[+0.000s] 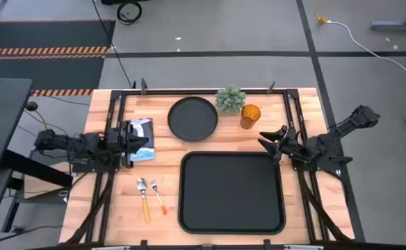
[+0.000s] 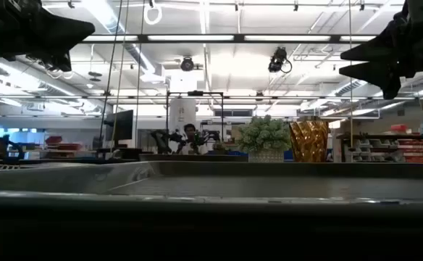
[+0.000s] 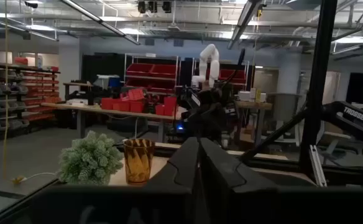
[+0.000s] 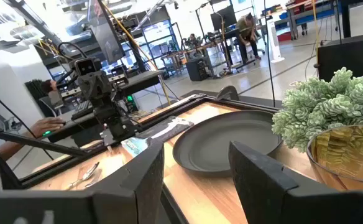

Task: Pick and place plate/cup/fork/spoon on tray

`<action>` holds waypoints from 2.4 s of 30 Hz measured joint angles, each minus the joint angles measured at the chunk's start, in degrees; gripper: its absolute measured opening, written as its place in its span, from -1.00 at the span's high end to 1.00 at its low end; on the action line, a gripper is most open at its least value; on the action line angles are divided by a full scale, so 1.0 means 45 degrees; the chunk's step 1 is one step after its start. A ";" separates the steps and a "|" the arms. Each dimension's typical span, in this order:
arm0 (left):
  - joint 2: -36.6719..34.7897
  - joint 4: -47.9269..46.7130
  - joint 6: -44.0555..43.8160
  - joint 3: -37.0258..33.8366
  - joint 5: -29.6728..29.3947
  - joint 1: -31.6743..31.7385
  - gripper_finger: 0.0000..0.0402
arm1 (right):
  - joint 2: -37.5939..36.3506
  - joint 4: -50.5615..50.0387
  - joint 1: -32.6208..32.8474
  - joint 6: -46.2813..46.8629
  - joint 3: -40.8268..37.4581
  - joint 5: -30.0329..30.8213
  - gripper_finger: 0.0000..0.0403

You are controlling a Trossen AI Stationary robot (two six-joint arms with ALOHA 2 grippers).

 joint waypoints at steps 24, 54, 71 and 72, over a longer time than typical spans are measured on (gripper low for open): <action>0.0003 0.0001 0.0000 0.0002 0.0002 0.0002 0.88 | -0.0001 0.0000 0.0000 0.0000 -0.0001 0.0000 0.07; 0.0004 0.0000 0.0000 0.0002 0.0000 0.0005 0.88 | 0.0001 0.0002 0.0000 0.0002 0.0001 0.0000 0.07; 0.0000 0.1031 -0.0016 0.0003 0.0000 0.0003 0.88 | -0.0002 0.0354 -0.0087 -0.0058 -0.0001 0.0066 0.07; 0.0000 0.1066 -0.0044 0.0002 0.0000 0.0000 0.88 | -0.0003 0.0472 -0.0131 -0.0308 0.0003 0.0068 0.07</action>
